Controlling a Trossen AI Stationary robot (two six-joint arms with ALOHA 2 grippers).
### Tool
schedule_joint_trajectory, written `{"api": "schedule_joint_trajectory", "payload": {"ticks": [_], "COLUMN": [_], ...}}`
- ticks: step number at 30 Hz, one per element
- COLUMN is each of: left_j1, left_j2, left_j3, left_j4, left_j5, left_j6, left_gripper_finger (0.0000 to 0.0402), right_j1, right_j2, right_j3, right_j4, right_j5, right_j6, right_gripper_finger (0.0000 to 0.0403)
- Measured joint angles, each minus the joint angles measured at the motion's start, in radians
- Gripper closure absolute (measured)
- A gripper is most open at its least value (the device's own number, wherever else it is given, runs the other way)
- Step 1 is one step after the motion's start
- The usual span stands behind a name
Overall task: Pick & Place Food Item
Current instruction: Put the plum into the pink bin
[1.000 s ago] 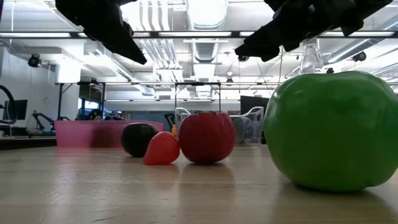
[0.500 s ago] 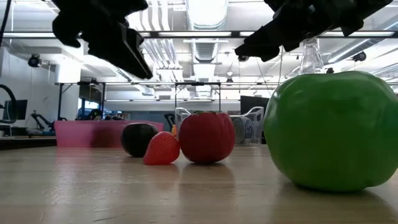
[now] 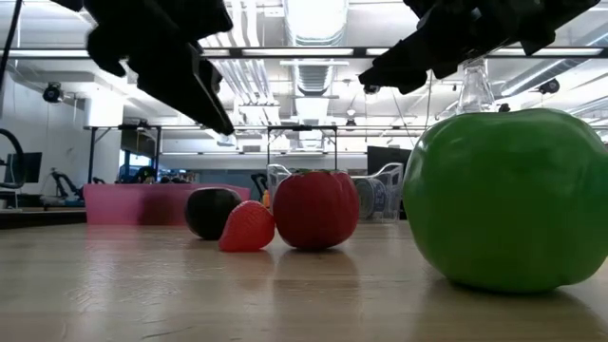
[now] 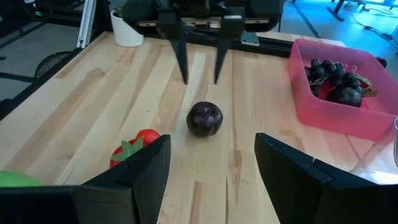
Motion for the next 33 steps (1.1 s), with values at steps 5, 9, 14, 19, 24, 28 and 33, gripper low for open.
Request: {"api": "schedule_joint_trajectory", "payload": {"ticks": [5, 9, 14, 19, 24, 28, 33], "left_j1": [0.035, 0.059, 0.06, 0.061, 0.062, 0.062, 0.061], "left_j2": [0.026, 0.054, 0.055, 0.057, 0.058, 0.058, 0.06], "left_j3": [-0.001, -0.002, -0.003, -0.027, -0.061, -0.082, -0.097], "left_j4": [-0.018, -0.049, -0.045, -0.041, 0.0, 0.032, 0.074], "left_j5": [-0.001, 0.04, 0.041, -0.003, -0.02, -0.021, -0.022], "left_j6": [-0.068, -0.121, -0.14, -0.173, -0.212, -0.256, -0.271], "left_gripper_finger": [0.0218, 0.0216, 0.0184, 0.0124, 0.0073, 0.0037, 0.0005], "right_j1": [0.0, 0.0, 0.0, 0.0, 0.0, 0.0, 0.0], "right_j2": [0.0, 0.0, 0.0, 0.0, 0.0, 0.0, 0.0], "right_j3": [0.0, 0.0, 0.0, 0.0, 0.0, 0.0, 0.0], "right_j4": [0.0, 0.0, 0.0, 0.0, 0.0, 0.0, 0.0], "right_j5": [0.0, 0.0, 0.0, 0.0, 0.0, 0.0, 0.0], "right_j6": [0.0, 0.0, 0.0, 0.0, 0.0, 0.0, 0.0], "right_gripper_finger": [0.0174, 0.0175, 0.0174, 0.0174, 0.0175, 0.0174, 0.0174]}}
